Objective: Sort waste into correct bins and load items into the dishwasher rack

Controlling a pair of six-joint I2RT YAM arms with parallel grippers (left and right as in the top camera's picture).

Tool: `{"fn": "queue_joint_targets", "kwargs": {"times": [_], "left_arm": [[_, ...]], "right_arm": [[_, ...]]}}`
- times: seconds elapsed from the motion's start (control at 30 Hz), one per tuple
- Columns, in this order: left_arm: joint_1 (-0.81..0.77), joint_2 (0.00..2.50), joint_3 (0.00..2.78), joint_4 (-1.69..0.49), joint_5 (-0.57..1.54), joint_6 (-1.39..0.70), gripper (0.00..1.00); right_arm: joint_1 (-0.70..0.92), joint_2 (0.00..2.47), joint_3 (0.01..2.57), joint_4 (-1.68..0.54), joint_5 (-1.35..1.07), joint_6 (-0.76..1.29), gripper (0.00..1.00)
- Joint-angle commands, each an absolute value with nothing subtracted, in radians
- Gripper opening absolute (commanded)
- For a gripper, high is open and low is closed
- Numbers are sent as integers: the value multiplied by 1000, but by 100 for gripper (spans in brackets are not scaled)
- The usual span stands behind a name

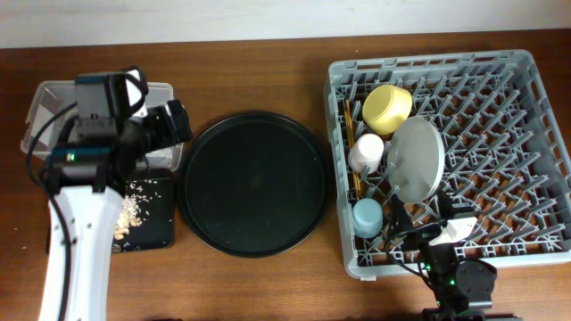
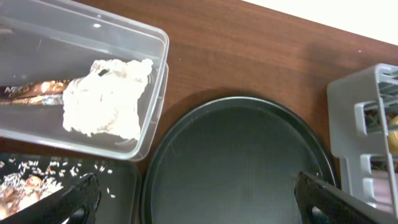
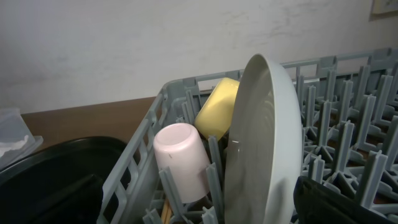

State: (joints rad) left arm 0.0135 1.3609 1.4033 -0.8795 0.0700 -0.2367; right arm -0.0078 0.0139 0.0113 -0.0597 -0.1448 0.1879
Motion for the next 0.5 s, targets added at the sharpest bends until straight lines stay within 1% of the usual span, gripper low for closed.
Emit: {"fn": "queue_joint_targets", "kwargs": {"times": [0.0,0.07,0.1,0.2,0.3,0.4,0.47], "left_arm": [[15,1215,1319,-885,58,-239,99],[15,1132,1241,-888,59,-239,99],[15,1042,1150,-904,59,-239,99],[15,895,996,-907,74,-239,99],[15,690,793,-877,115,-239,99],[15,479,597,-786,115,-239,99],[15,354,489,-669,115,-239,99]], "right_arm": [[-14,6,6,-64,-154,200,98],[-14,6,6,-64,-154,200,98],[-14,6,6,-64,-154,200,98],[-14,6,6,-64,-154,200,98],[-14,6,6,-64,-154,200,98],[-14,6,6,-64,-154,200,98],[-14,6,6,-64,-154,200,99]]}}
